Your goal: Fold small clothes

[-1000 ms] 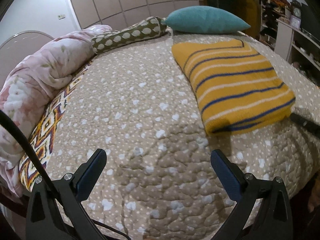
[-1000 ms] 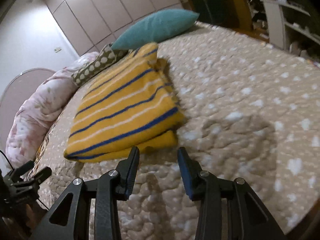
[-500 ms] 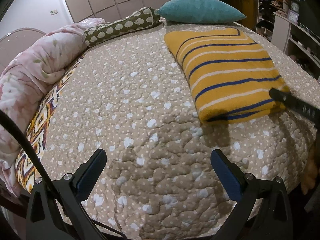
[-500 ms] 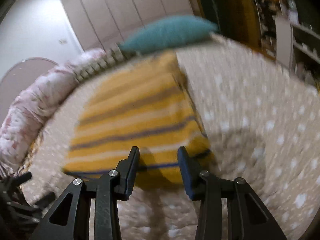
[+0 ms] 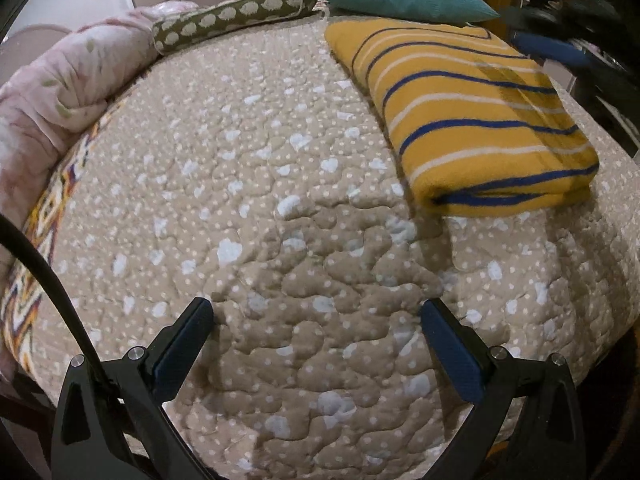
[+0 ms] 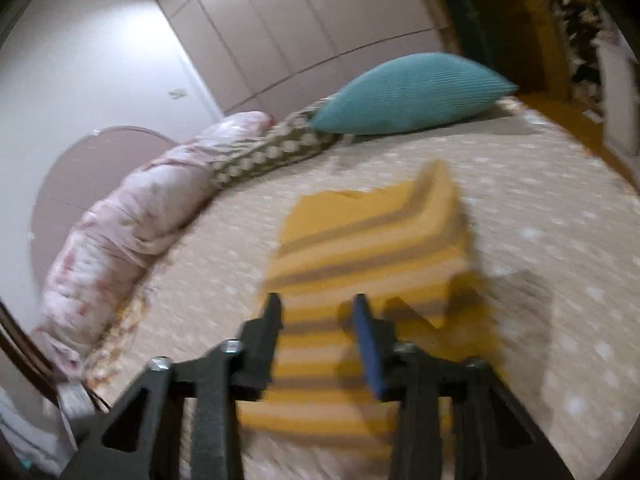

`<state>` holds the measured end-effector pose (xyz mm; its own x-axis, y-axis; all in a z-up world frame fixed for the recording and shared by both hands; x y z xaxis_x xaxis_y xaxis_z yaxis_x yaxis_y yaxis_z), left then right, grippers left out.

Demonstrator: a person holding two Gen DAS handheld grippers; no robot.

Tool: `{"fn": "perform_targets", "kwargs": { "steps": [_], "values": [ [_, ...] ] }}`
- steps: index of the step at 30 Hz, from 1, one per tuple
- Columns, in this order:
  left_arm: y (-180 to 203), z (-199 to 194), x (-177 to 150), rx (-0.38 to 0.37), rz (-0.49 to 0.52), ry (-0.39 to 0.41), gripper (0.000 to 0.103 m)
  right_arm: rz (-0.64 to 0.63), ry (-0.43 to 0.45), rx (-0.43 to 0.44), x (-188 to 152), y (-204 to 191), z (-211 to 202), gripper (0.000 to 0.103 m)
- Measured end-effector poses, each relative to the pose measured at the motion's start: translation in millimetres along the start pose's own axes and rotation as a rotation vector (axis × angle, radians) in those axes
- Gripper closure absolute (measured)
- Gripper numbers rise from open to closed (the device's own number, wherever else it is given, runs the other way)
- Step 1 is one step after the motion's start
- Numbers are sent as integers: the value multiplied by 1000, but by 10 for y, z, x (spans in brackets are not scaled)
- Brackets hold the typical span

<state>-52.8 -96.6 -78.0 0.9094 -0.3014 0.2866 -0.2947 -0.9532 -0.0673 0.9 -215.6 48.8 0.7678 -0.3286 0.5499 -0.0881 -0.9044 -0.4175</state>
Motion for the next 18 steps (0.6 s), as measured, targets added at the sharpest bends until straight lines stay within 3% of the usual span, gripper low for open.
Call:
{"fn": "perform_targets", "kwargs": {
  "steps": [2, 4, 7, 8, 10, 15, 18],
  "values": [
    [-14, 19, 4, -11, -3, -2, 0, 22, -35, 87, 172, -81, 251, 81],
    [-14, 26, 3, -10, -1, 2, 0, 87, -89, 247, 279, -136, 523, 81],
    [-2, 37, 1, -3, 1, 10, 0, 152, -193, 422, 365, -173, 930, 81],
    [3, 31, -1, -3, 1, 12, 0, 180, -225, 445, 380, -138, 1067, 88],
    [14, 32, -6, -9, 1, 12, 0, 248, -210, 447, 496, 32, 1192, 99],
    [-3, 47, -6, -29, -3, 11, 0, 466, -82, 465, 860, 663, 1096, 99],
    [-18, 45, -3, -30, -3, 10, 0, 542, -38, 359, 984, 1039, 1040, 99]
  ]
}}
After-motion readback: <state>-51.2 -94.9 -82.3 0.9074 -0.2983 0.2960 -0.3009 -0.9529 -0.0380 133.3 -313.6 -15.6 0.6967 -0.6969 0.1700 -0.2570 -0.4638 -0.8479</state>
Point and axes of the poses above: each gripper's, at about its wrist camera, not at the fingertips, and z roughly the way its jaws point, y to its right, x to its top, the point moved 8 cm from there along z, roughly the way its jaws point, and after that the axes turned 13 degrees about -y, right-handed, at the moved point
